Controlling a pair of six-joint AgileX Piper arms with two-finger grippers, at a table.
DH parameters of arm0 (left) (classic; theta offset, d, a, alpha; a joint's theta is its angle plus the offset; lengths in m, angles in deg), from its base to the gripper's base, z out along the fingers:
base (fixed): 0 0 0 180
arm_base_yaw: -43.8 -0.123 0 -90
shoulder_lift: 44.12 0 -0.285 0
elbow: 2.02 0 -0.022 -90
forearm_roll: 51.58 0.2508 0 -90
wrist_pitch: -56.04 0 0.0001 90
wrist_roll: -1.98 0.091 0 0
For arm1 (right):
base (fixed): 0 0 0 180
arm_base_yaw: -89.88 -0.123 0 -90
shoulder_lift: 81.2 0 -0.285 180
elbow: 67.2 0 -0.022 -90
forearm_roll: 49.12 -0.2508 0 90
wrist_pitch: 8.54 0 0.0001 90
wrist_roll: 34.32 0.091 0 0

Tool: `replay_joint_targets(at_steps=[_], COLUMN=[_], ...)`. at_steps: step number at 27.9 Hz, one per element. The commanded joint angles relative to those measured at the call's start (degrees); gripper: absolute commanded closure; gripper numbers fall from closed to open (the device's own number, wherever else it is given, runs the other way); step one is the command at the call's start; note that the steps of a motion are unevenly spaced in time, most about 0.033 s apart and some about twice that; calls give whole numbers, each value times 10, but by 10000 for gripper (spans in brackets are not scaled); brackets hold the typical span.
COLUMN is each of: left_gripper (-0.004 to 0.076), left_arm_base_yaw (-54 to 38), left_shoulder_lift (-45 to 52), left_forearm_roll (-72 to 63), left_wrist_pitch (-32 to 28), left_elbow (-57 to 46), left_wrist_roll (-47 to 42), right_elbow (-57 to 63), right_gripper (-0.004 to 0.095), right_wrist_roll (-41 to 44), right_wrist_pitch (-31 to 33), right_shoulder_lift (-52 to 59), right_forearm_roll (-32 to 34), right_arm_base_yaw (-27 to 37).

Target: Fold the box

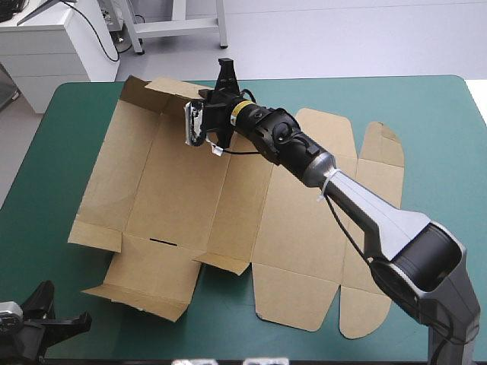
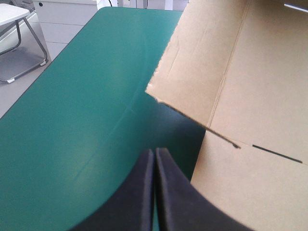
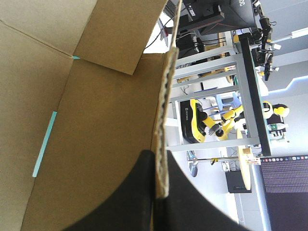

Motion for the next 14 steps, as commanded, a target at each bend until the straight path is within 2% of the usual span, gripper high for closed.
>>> replay_joint_targets(at_steps=[1,5,11,14], left_gripper=[731,731,731,731], left_arm_base_yaw=[-1,-1,-1,-1], left_shoulder_lift=[3,3,3,3], left_forearm_roll=[3,2,2,2], left_wrist_pitch=[-45,-45,-45,-45], left_elbow=[13,13,13,13], left_wrist_roll=[-3,-2,-2,-3], right_elbow=[-19,-19,-19,-19], right_gripper=[929,929,929,929], right_wrist_roll=[-5,-16,-82,-114], right_wrist_pitch=[-54,-56,-38,-25], right_shoulder_lift=[20,7,2,2], right_forearm_roll=[-25,-83,-186,-206], right_arm_base_yaw=[-2,-4,-14,-16])
